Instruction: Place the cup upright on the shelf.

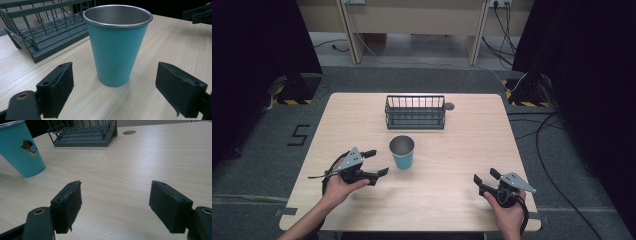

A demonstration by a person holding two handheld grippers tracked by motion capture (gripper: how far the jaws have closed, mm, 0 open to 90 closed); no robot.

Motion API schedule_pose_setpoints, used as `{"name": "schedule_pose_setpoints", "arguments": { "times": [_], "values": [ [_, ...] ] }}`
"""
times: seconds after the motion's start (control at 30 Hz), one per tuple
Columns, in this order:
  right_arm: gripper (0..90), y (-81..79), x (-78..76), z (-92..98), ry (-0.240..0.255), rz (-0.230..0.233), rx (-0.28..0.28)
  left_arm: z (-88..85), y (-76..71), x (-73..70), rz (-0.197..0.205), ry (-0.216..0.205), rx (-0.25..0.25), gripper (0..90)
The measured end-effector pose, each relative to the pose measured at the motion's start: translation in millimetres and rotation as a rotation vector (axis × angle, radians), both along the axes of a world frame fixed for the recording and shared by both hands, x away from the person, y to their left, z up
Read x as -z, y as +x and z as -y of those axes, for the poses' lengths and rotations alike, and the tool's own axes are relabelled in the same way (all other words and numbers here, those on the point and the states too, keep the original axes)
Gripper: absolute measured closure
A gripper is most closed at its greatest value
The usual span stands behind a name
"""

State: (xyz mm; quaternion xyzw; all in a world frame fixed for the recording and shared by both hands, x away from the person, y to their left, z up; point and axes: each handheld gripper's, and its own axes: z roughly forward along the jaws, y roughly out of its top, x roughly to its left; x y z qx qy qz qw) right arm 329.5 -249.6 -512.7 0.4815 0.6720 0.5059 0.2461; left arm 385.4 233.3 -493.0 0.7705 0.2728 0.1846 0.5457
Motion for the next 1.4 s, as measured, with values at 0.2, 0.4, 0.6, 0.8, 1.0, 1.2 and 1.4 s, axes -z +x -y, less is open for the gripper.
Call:
{"name": "schedule_pose_setpoints", "arguments": {
  "times": [0.2,0.4,0.6,0.8,1.0,1.2,1.4],
  "values": [
    [26.7,0.0,0.0,0.0,-0.001,0.000,0.000,5.8,4.9,0.7,0.000,0.008,0.008,14.4],
    [26.7,0.0,0.0,0.0,-0.002,0.001,0.000,13.2,11.6,2.1,-0.001,0.017,0.016,14.4],
    [26.8,0.2,0.0,0.1,-0.005,0.003,-0.002,21.1,19.5,2.0,0.000,0.018,0.020,14.4],
    [26.7,0.1,0.0,-0.1,-0.003,0.001,-0.004,28.7,26.4,2.7,0.002,0.021,0.026,14.4],
    [26.7,0.3,0.0,-0.1,-0.005,0.003,-0.004,34.5,32.0,2.8,0.000,0.020,0.034,14.4],
    [26.7,0.3,0.0,-0.1,-0.006,0.003,-0.004,42.3,36.9,3.9,-0.004,0.016,0.046,14.4],
    [26.7,0.3,0.1,-0.2,-0.002,0.000,-0.006,50.3,42.3,4.6,-0.006,0.018,0.053,14.3]
  ]
}}
